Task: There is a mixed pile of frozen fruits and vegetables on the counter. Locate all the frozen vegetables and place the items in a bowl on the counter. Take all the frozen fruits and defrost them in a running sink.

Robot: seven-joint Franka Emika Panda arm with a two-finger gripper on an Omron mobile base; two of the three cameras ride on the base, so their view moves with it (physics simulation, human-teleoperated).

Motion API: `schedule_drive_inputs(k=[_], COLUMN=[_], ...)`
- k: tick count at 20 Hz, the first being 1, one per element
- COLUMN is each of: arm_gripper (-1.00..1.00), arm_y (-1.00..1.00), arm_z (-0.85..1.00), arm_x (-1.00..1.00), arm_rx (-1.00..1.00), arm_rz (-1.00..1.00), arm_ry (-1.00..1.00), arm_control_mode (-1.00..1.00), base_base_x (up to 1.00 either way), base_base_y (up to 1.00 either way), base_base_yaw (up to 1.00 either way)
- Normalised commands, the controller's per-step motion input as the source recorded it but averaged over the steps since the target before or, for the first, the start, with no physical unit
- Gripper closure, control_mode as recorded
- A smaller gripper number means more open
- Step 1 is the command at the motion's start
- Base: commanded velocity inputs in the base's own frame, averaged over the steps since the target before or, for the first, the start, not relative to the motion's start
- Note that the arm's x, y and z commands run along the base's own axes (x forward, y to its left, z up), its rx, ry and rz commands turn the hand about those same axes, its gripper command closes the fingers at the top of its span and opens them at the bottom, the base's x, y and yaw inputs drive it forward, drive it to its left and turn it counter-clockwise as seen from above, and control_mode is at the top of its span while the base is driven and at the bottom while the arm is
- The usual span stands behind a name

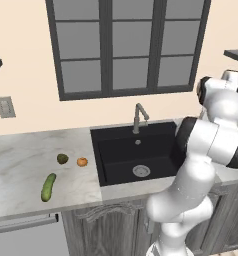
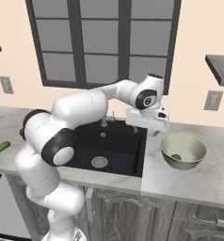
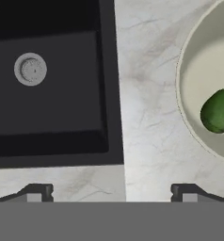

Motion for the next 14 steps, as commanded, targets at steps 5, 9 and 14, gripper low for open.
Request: schedule_drive_inputs(k=[5, 9, 14], arm_gripper=[-1.00, -1.00, -1.00], arm_y=[0.62, 0.62, 0.62], arm_z=[-0.11, -0.16, -0.17], arm_x=[0.00, 0.00, 0.00], arm_rx=[0.02, 0.00, 0.00], arm_rz=[0.00, 0.00, 0.00], arm_ry=[0.01, 0.03, 0.03], arm_control_mode=[-1.00, -1.00, -1.00], base_base_x=[0.00, 0.00, 0.00], base_base_y=[0.00, 0.00, 0.00], base_base_yaw=[0.00, 0.00, 0.00])
